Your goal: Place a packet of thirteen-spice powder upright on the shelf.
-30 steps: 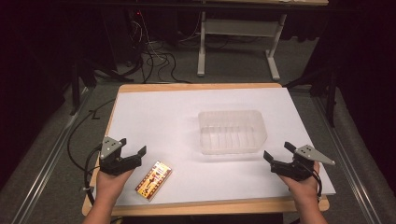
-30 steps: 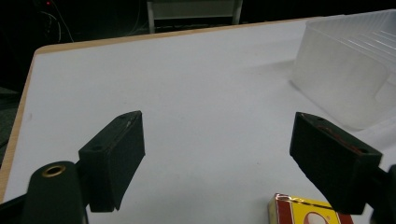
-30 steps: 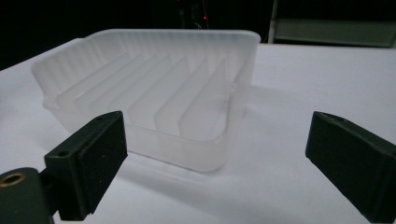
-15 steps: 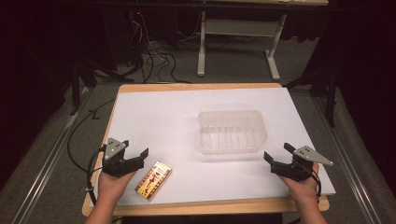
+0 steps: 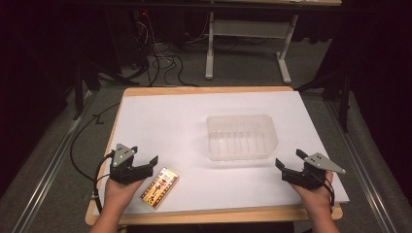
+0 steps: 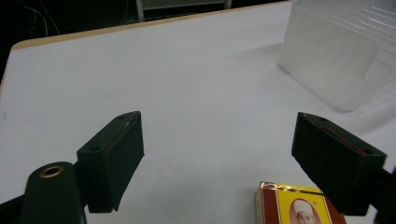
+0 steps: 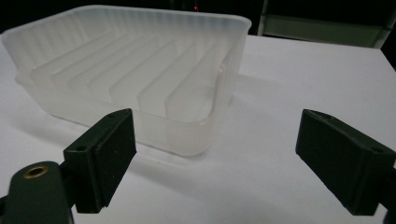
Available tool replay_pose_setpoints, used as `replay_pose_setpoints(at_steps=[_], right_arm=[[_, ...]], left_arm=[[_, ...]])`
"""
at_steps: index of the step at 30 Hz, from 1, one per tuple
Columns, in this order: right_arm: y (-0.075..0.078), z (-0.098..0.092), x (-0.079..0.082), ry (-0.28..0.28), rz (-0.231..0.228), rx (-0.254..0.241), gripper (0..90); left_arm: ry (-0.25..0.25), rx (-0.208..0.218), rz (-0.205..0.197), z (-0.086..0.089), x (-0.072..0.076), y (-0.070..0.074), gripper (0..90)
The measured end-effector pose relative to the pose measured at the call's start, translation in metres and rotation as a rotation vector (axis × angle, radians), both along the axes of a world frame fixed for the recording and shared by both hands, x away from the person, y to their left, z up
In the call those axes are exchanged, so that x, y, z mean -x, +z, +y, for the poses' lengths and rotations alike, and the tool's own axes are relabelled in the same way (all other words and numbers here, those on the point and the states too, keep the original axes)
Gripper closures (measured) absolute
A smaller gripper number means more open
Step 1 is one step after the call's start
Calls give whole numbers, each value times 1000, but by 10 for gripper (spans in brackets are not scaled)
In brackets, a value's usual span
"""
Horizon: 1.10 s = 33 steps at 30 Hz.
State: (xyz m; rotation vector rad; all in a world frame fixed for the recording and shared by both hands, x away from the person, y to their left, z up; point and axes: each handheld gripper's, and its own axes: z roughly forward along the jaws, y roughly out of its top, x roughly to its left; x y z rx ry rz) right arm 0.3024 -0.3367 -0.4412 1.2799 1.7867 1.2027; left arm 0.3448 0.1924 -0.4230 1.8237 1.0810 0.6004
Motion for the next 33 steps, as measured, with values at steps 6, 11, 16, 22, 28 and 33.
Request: replay_pose_setpoints(at_steps=[6,11,16,22,28,33], right_arm=[[10,6,7,12,-19,1,68],[13,7,10,32,-14,18,43],[16,9,16,57,-26,32,27],[17,7,17,58,-26,38,32],[15,13,13,72,-31,49,43],[14,11,10,80,-20,46,52]], left_arm=[[-25,7,-26,-3,4,4,162],[-35,4,-32,-4,5,6,157],[-47,9,-32,-6,6,8,155],[-90,-9,-28,-16,9,8,157],[-110,-37,7,-24,8,6,157],[-146,-59,35,-32,9,3,157]])
